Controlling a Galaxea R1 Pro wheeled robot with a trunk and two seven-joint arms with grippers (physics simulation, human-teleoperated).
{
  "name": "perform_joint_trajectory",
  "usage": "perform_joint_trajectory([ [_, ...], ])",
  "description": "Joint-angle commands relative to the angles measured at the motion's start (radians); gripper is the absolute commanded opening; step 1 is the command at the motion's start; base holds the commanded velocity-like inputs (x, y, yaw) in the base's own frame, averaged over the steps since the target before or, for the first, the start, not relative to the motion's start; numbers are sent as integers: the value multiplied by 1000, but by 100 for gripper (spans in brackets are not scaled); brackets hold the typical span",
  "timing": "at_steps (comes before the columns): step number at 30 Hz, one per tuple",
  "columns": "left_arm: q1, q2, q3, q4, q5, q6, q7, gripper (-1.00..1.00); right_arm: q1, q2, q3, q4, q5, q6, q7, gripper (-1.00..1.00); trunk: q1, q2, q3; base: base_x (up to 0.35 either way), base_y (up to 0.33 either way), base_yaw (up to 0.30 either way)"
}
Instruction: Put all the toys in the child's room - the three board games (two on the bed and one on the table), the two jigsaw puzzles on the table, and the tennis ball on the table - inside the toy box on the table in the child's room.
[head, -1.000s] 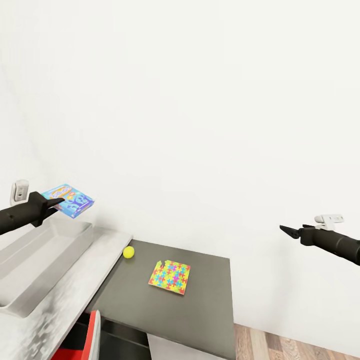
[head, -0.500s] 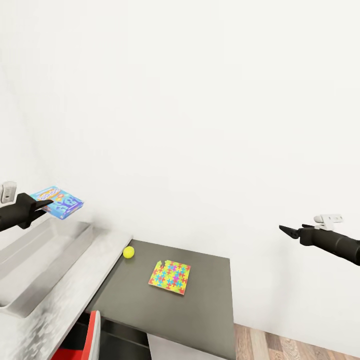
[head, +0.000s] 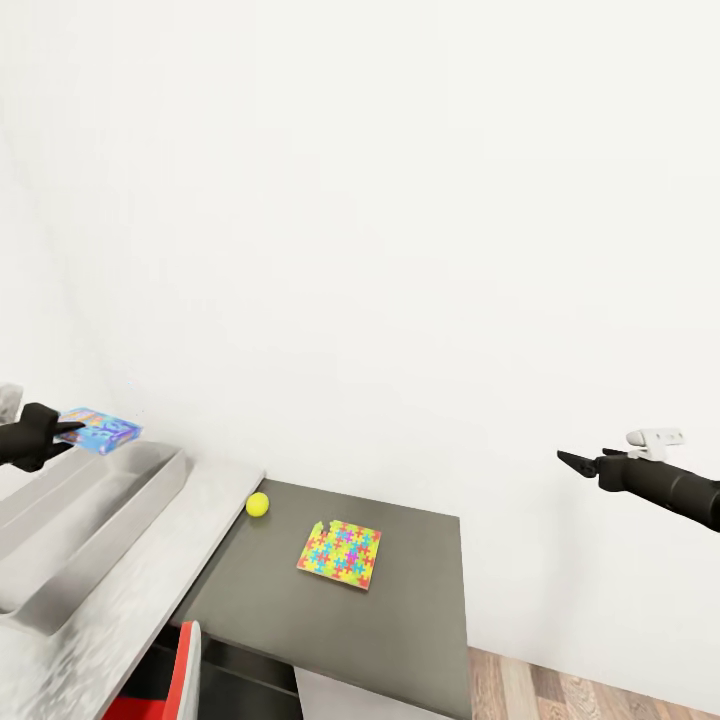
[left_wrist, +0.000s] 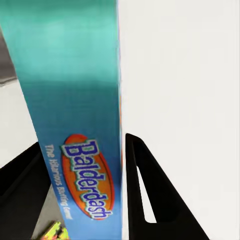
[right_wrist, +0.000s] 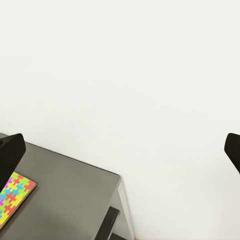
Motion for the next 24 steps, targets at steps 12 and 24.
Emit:
perform_joint_trajectory([
  [12,-183,-10,-99,309,-265,-6,-151,-100,-1,34,17,-1,5,3,6,100,1,-3,-2,0,0,17],
  [24,-190,-13,-103,321,-314,10,-213,-100,-1,57,21,-1,6,2,6,100,1,-3,-2,0,38,37],
])
